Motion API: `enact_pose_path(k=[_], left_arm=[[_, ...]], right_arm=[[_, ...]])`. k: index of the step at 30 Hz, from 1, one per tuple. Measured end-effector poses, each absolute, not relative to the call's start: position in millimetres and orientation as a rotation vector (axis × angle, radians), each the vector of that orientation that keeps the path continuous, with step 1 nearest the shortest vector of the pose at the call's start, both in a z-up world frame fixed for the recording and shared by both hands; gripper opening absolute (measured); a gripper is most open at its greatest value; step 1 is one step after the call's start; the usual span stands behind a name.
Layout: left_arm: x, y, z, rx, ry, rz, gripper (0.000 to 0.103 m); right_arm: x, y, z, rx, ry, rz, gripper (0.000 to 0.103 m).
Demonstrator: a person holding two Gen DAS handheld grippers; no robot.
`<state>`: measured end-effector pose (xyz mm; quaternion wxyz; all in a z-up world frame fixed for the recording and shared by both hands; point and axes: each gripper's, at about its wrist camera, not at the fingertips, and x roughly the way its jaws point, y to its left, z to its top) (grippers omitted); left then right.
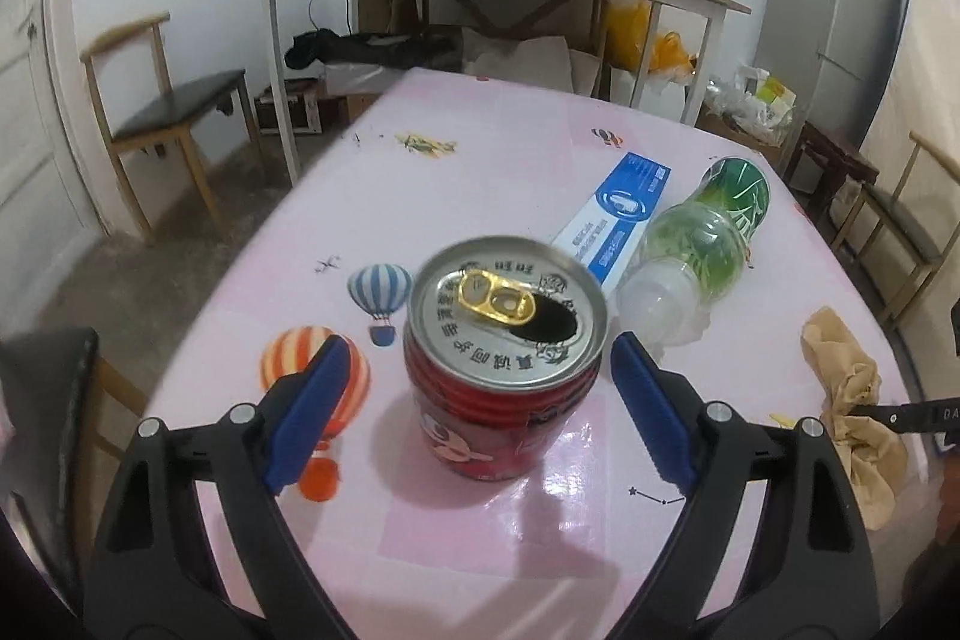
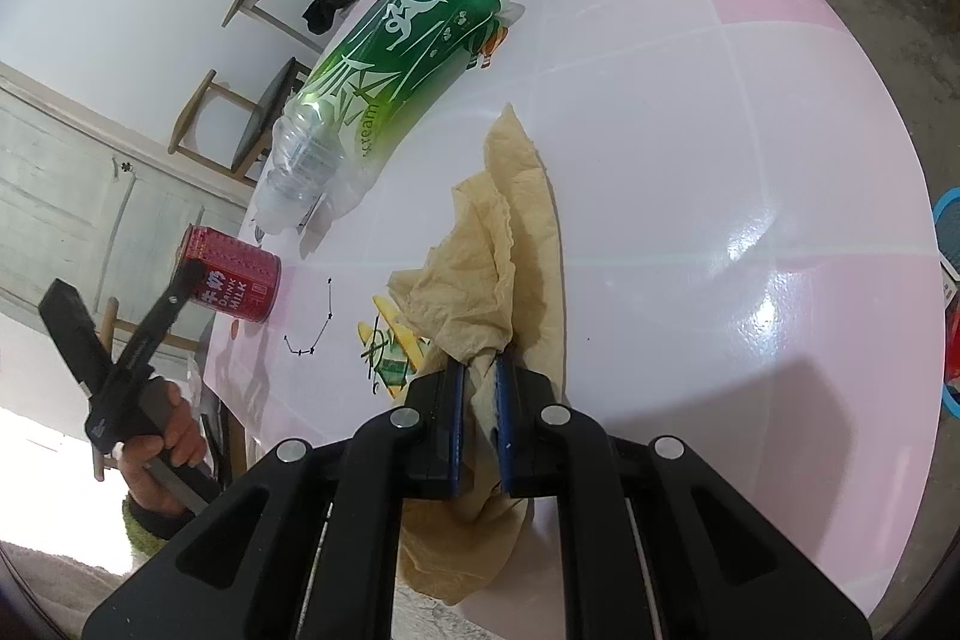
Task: Collect trash
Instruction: 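Grasp the red Drink Milk can with the left gripper while the right gripper holds the paper, then lift the red can with the left gripper while the right gripper carries the paper toward the wastebasket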
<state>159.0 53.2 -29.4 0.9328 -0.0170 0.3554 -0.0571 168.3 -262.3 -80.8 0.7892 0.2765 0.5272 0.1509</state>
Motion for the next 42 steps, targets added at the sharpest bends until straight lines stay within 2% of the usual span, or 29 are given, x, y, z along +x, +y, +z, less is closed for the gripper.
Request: enact_pose_path(k=[3,9,15,24,30,34,39,42], left_arm=[[161.1,54.6,-33.7,-0.039,0.715,-0.126,0.082],[166.1,55.0,-35.0,-0.055,0.694,-0.152,0.063],[164.0,57.6,-30.3,-0.065,0.683,-0.13,0.063],[134.5,29.0,23.2,-0.049,0.572,-0.234,0.063],[130.0,-56.2,55.0,-0.012,0.549,-0.497,0.063],[132.2,-144.3,69.1,0.031,0.583,-0.729,0.063],[131.5,-261.5,61.4,0.129,0.678,-0.938,0.063],[130.0,-331.4,37.9,0.171,0.807,-1.042,0.063]], right_arm=[[168.7,-261.3,-80.6,0.595,1.137,0.32,0.009],[169.1,-261.0,-80.4,0.601,1.141,0.308,0.009],[164.2,-259.6,-73.1,0.578,1.121,0.288,0.008],[140.3,-299.8,-38.6,0.596,0.986,0.22,0.007],[94.2,-372.3,-15.6,0.664,0.84,0.042,0.007],[47.7,-435.1,-14.0,0.739,0.756,-0.136,0.007],[-18.7,-506.1,-44.4,0.869,0.722,-0.358,0.007],[-50.2,-532.0,-73.1,0.961,0.727,-0.439,0.007]])
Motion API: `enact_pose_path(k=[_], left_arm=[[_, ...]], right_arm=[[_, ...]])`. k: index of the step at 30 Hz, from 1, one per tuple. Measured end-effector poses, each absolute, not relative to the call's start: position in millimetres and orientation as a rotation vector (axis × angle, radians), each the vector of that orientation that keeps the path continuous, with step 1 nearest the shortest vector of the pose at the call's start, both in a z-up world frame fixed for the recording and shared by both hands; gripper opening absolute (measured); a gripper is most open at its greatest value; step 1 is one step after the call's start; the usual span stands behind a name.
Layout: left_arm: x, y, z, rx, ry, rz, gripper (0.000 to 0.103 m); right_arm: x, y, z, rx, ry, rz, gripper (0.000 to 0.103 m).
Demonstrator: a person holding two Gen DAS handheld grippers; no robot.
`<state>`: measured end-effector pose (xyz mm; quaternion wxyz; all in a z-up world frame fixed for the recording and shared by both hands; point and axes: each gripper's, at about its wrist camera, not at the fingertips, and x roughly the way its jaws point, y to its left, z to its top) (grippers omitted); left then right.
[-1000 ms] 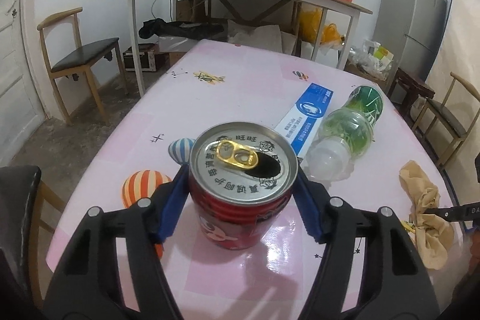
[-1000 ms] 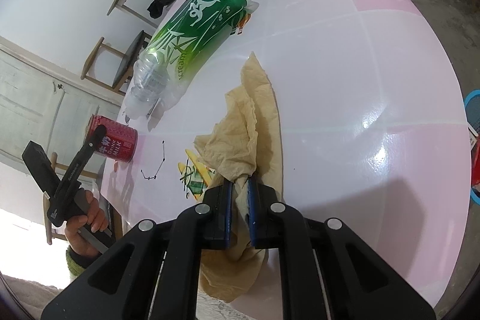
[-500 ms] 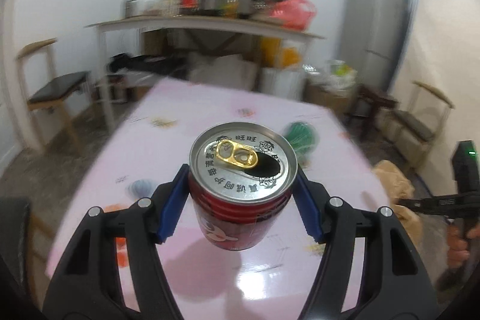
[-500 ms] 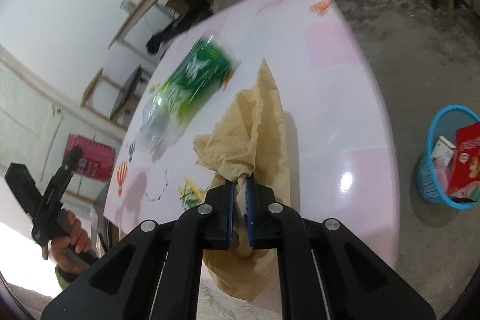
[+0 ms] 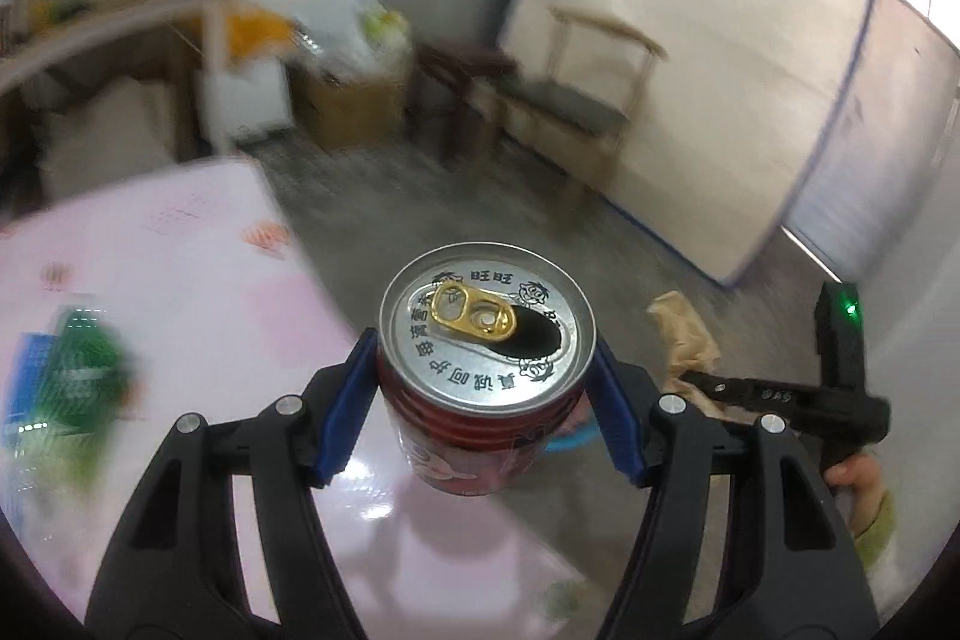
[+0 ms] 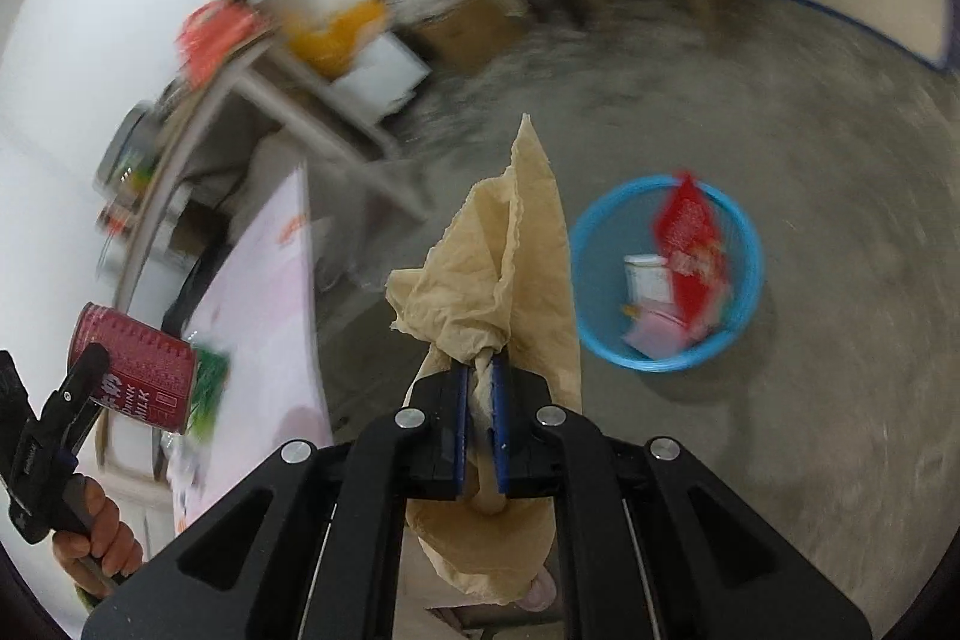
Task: Collect trash
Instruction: 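Lift the red can with the left gripper while the right gripper carries the paper toward the wastebasket, then drop the tan paper from the right gripper while the left gripper drops the can into the wastebasket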
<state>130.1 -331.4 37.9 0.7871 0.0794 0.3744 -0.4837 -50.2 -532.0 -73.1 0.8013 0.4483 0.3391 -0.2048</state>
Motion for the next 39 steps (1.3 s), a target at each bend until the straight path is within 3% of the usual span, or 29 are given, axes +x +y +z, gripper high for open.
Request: enact_pose_path(k=[8,9,10,15,23,36,39], left_arm=[[137.4,-466.9,-24.1,0.251,0.975,-1.083,0.063],[142.2,-476.8,-28.6,0.24,0.984,-1.072,0.067],[148.9,-487.3,-33.6,0.225,0.984,-1.042,0.077],[160.7,-494.7,-38.4,0.147,0.994,-1.0,0.08],[158.5,-421.0,-6.5,0.106,0.941,-0.985,0.08],[124.9,-249.0,39.9,0.137,0.776,-0.861,0.08],[122.5,-209.7,37.3,0.134,0.764,-0.78,0.08]], right_arm=[[-83.8,-566.4,-127.1,1.112,0.753,-0.511,0.007],[-82.9,-566.5,-130.4,1.118,0.753,-0.511,0.007],[-83.8,-566.8,-132.4,1.123,0.752,-0.51,0.007],[-84.5,-574.5,-145.5,1.14,0.762,-0.497,0.007],[-51.6,-588.5,-160.6,1.101,0.821,-0.496,0.007],[89.3,-632.3,-218.8,0.846,1.034,-0.525,0.011],[114.2,-640.2,-238.6,0.8,1.079,-0.55,0.037]])
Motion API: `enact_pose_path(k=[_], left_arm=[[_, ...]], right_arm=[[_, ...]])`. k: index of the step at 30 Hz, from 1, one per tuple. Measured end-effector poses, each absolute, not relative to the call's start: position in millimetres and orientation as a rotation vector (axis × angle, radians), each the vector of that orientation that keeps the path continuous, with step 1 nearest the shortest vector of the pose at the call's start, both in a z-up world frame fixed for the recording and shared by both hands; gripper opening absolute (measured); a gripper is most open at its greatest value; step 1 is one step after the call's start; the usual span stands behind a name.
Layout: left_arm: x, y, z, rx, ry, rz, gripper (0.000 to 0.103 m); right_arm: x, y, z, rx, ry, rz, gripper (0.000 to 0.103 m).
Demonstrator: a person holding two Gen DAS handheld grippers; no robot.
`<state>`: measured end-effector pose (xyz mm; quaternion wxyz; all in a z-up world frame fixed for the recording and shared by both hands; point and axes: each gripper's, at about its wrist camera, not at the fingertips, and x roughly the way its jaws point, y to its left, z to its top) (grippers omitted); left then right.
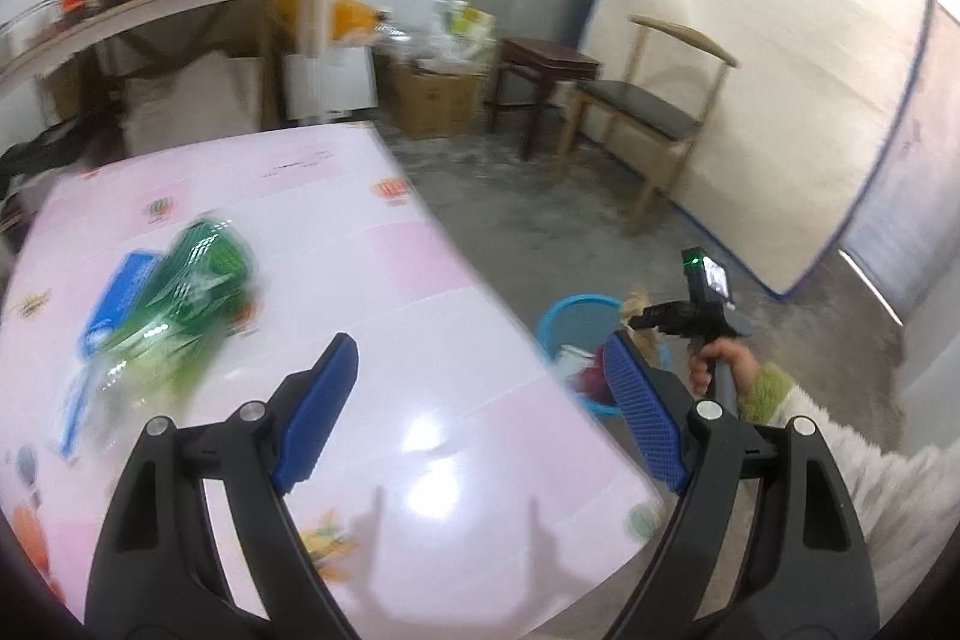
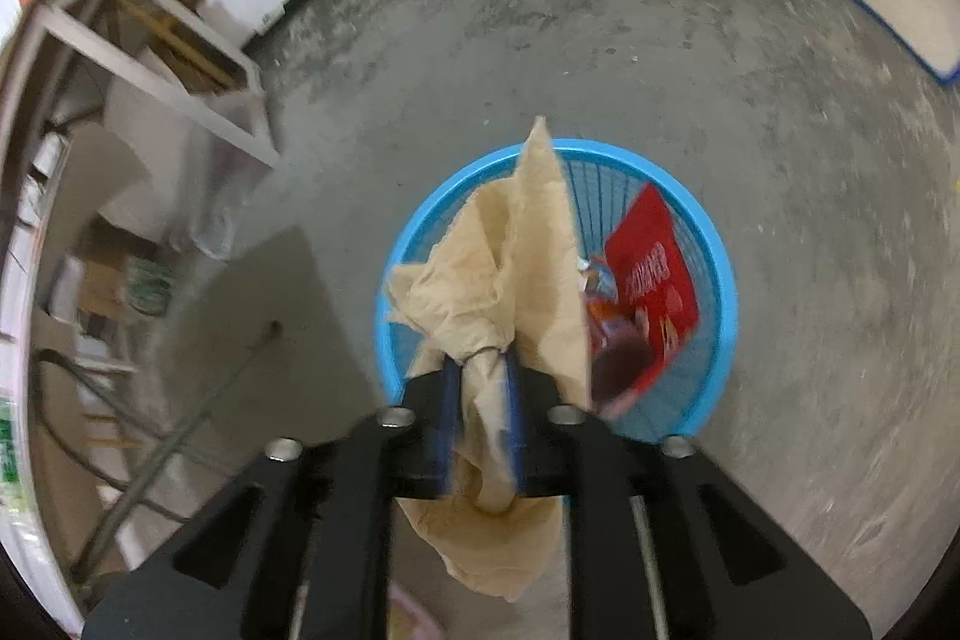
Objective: Collect trash
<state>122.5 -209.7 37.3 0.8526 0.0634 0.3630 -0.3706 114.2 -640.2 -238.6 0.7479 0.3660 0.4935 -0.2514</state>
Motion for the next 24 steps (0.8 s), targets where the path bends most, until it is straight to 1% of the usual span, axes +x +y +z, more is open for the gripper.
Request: enact_pose_path(k=[1,6,9,13,15,17,18,24], left_arm=[[123.1,-196.9,35.6,0.122,0.767,-0.755,0.08],[131.4,-150.5,26.3,0.05,0.777,-0.67,0.08],[138.4,-131.2,20.1,0.02,0.792,-0.64,0.08],[146.9,-108.4,17.1,-0.025,0.792,-0.625,0.08],[149.5,-98.6,16.3,-0.036,0.779,-0.618,0.08],[151.1,-91.0,14.1,-0.046,0.775,-0.605,0.08],[151.9,-87.0,12.9,-0.053,0.773,-0.597,0.08],[151.5,-52.2,5.0,-0.108,0.752,-0.539,0.08]], right_arm=[[118.0,-642.6,-243.8,0.797,1.085,-0.569,0.04],[108.6,-645.4,-253.5,0.898,1.042,-0.57,0.04],[97.8,-637.0,-243.0,0.885,1.022,-0.572,0.04],[79.0,-626.2,-213.4,0.882,0.968,-0.563,0.041],[71.5,-617.2,-186.7,0.88,0.914,-0.534,0.041],[69.4,-607.2,-159.7,0.86,0.869,-0.509,0.047],[71.7,-598.2,-139.5,0.84,0.84,-0.478,0.049],[122.6,-533.5,-48.9,0.753,0.773,-0.261,0.055]])
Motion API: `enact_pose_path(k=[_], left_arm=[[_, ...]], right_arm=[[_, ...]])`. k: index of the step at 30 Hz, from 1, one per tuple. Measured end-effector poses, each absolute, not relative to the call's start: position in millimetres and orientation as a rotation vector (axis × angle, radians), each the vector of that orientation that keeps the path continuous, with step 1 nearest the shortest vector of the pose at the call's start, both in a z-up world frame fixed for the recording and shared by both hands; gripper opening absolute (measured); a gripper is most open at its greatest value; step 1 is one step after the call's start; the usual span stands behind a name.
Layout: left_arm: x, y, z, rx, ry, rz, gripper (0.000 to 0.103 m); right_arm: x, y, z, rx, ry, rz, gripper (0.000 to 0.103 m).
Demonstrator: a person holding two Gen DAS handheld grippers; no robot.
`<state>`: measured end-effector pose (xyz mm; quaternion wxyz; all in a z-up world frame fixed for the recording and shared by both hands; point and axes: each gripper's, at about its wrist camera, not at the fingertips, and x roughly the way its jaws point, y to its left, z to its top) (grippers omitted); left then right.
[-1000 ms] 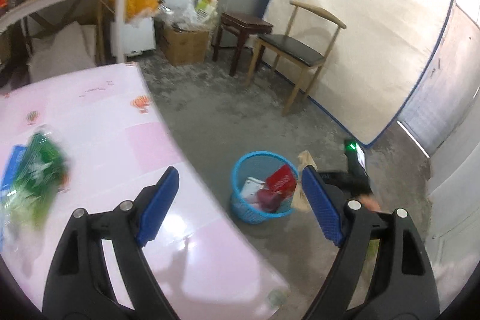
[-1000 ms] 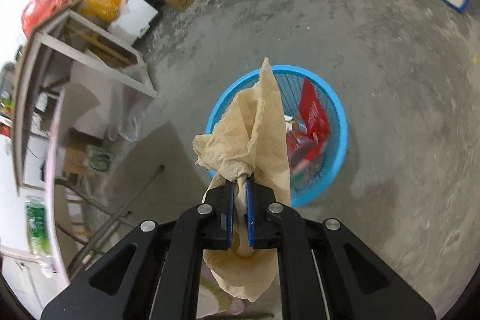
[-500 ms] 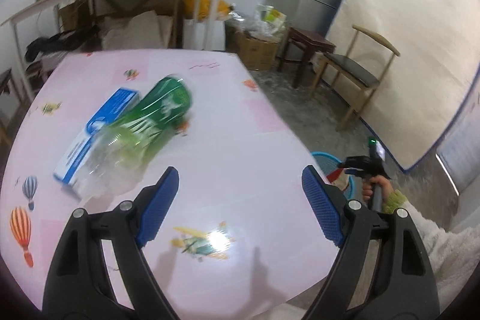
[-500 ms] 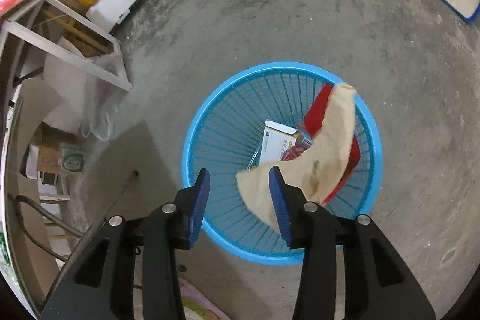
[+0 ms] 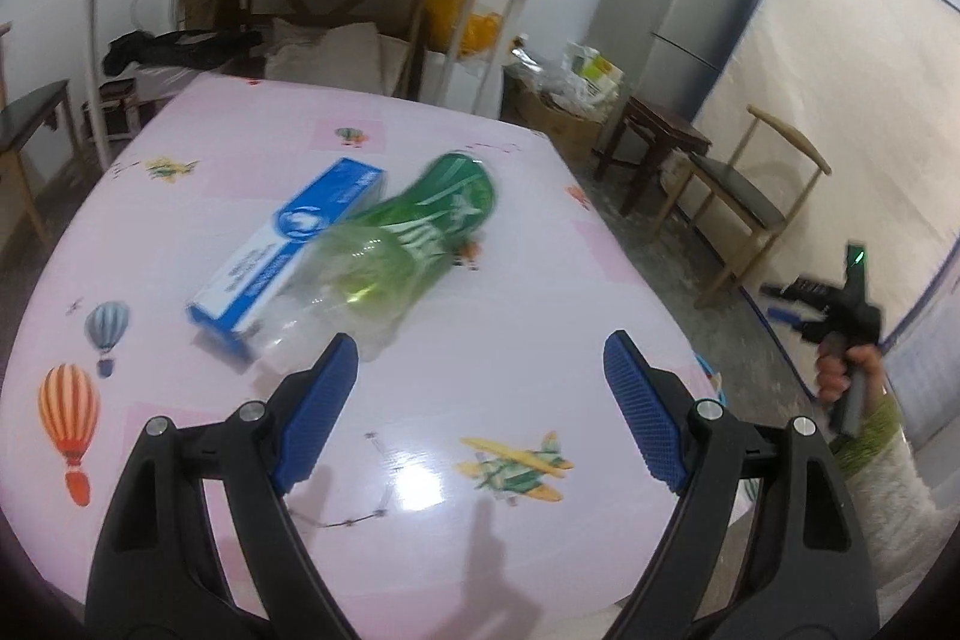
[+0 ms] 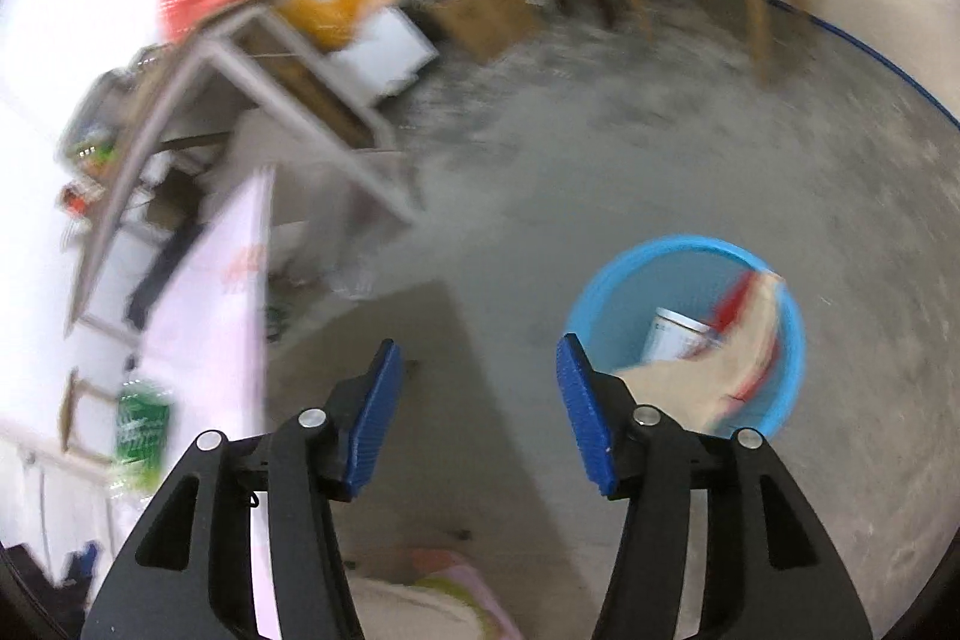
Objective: Collect trash
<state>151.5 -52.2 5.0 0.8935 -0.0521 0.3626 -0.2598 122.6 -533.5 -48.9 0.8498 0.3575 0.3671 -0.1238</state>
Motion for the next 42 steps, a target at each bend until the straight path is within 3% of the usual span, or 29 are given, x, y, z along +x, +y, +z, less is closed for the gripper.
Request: enact_pose_path(k=[6,12,16,23,33,36,38,42], left_arm=[[147.0,-14.6,-6.5,-0.145,0.741,-0.467,0.08],[150.3,20.0,-18.8,-0.214,0.768,-0.419,0.08],[152.0,33.0,-26.3,-0.269,0.771,-0.438,0.08],[154.3,41.4,-31.7,-0.331,0.758,-0.519,0.08],[161.9,38.5,-38.5,-0.363,0.762,-0.613,0.08],[162.1,36.3,-39.7,-0.355,0.76,-0.624,0.08],[162.0,35.6,-41.0,-0.355,0.761,-0.628,0.08],[163.7,37.0,-44.3,-0.358,0.773,-0.622,0.08]], right_arm=[[206.7,-408.7,17.7,0.648,0.773,0.099,0.06],[281.1,-278.7,27.8,0.588,0.879,0.394,0.06],[322.7,-222.1,16.1,0.476,0.951,0.348,0.051],[358.8,-183.6,-10.0,0.32,1.023,0.315,0.044],[315.6,-199.1,-30.5,0.361,1.128,0.308,0.04],[311.9,-219.2,-36.4,0.509,1.143,0.27,0.049],[316.2,-234.4,-45.1,0.645,1.147,0.236,0.065],[328.5,-245.6,-71.0,0.817,1.2,0.157,0.068]])
